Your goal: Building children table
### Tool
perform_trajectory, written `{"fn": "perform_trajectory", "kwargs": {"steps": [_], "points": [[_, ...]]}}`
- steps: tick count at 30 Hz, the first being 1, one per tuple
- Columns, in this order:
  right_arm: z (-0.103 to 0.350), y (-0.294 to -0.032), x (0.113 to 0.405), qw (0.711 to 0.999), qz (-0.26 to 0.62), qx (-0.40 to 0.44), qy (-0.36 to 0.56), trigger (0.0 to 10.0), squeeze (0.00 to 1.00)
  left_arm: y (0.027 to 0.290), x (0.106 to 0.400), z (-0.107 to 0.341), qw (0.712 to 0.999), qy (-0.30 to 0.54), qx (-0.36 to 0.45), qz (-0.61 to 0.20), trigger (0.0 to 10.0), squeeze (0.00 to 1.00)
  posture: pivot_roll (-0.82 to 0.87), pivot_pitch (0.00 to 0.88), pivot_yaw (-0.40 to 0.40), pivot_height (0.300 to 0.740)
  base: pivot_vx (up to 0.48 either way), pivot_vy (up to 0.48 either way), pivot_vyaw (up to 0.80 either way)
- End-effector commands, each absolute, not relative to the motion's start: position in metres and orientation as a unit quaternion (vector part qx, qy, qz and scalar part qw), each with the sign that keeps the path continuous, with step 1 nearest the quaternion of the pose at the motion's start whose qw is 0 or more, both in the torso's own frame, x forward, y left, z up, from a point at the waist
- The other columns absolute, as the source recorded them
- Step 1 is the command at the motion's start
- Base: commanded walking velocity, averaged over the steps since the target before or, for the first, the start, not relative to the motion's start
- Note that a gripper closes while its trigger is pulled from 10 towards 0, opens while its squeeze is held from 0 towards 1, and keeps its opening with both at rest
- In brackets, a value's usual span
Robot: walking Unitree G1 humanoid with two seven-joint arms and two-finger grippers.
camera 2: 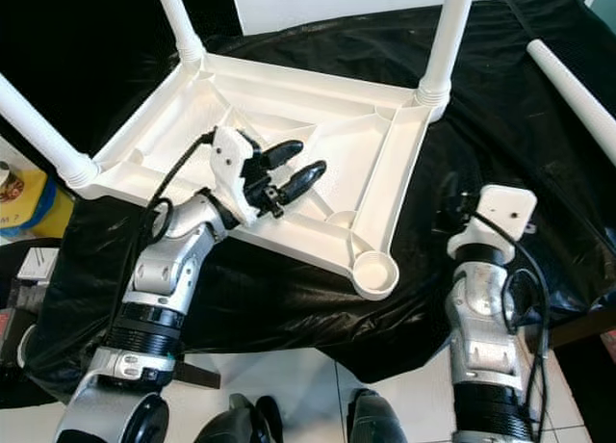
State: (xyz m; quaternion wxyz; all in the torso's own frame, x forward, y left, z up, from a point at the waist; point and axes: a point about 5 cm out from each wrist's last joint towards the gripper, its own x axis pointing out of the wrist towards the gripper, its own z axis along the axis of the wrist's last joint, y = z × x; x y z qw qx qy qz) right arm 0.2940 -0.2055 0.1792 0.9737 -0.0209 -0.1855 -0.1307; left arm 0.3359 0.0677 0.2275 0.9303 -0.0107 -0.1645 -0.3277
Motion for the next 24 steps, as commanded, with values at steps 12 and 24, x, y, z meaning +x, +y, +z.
{"fn": "perform_trajectory", "kwargs": {"steps": [12, 24], "points": [[0.166, -0.180, 0.294, 0.982, -0.080, -0.008, -0.171, 10.0, 0.00, 0.088, 0.333, 0.206, 0.963, -0.149, -0.016, -0.225, 10.0, 0.00, -0.15, 0.129, 0.057, 0.740, 0.000, 0.000, 0.00], [0.165, -0.170, 0.294, 0.984, -0.041, 0.005, -0.173, 10.0, 0.00, 0.084, 0.330, 0.199, 0.967, -0.137, -0.023, -0.212, 10.0, 0.00, -0.16, 0.117, 0.052, 0.740, 0.000, 0.000, 0.00]]}}
